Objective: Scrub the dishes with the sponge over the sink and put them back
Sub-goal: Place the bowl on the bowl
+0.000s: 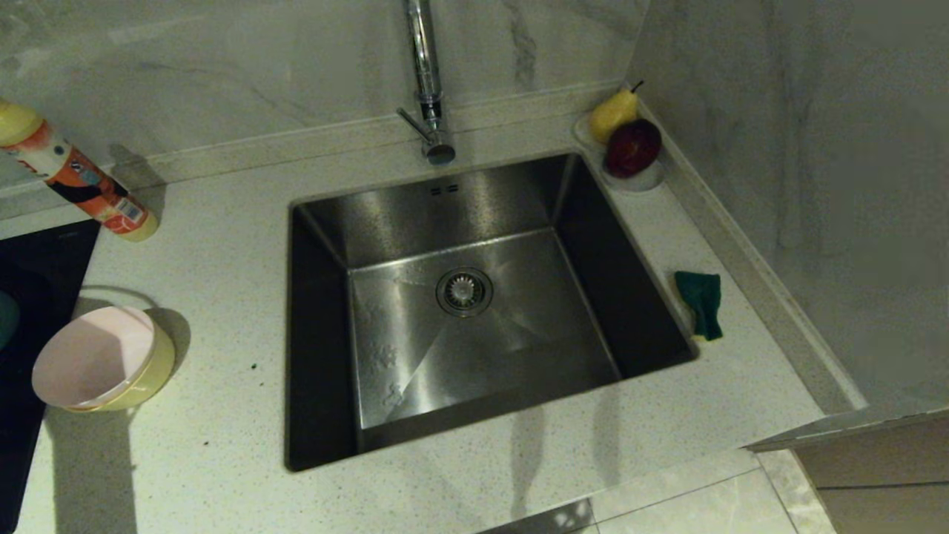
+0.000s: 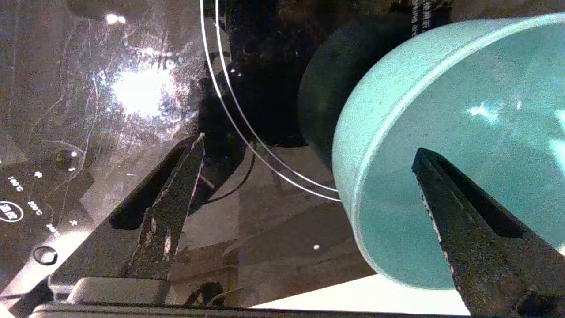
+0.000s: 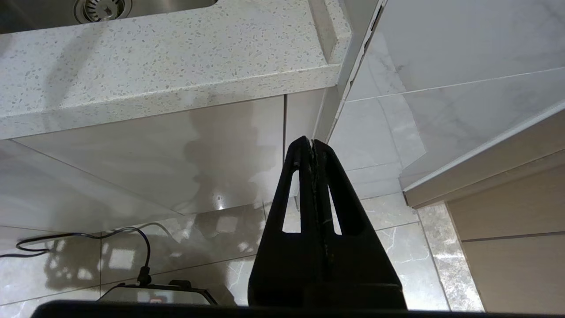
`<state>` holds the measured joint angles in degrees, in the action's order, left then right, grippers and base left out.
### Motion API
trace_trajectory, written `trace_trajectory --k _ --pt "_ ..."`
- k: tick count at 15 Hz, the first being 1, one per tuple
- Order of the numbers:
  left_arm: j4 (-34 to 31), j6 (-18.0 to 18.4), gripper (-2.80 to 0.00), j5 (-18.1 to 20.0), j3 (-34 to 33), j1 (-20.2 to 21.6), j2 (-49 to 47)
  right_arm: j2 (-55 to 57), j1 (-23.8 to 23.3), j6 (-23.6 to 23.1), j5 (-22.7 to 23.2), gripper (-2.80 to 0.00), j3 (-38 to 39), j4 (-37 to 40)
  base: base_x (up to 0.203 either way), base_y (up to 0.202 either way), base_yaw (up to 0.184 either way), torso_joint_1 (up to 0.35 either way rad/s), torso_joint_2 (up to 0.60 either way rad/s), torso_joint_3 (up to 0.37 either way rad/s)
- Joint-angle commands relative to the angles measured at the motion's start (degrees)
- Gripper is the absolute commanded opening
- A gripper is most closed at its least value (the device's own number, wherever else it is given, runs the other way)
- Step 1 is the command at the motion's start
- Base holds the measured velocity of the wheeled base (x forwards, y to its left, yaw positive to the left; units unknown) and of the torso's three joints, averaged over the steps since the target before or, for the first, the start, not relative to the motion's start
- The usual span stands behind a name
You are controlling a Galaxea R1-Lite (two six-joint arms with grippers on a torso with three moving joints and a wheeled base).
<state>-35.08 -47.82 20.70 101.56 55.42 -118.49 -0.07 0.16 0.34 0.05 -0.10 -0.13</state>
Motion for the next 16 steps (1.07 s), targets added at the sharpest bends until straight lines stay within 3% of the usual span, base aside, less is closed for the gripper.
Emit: trace_trajectory --k 1,7,8,16 --pt "-0.17 -0.26 0.0 -0.13 0.13 -0.05 -0.16 -0.1 0.02 0.02 0.04 -2.8 0.01 -0.04 0.0 0.0 0.0 0.0 0.0 0.0" --pt "-0.25 -0.26 0.0 -0.57 -0.04 -0.4 -0.69 -0.01 0.02 0.02 0.04 -2.8 0.01 0.03 0.0 0.0 0.0 0.0 0.0 0.0" --pt "-0.25 -0.26 -2.8 -0.84 -0.13 -0.4 -0.73 -0.1 0.02 0.02 0.04 -2.8 0.01 0.03 0.0 0.0 0.0 0.0 0.0 0.0" --pt "-0.93 -0.27 -2.8 -0.92 1.37 -0.49 -0.34 -0.1 0.02 0.02 0.03 -2.8 0.01 -0.04 0.0 0.0 0.0 0.0 0.0 0.0"
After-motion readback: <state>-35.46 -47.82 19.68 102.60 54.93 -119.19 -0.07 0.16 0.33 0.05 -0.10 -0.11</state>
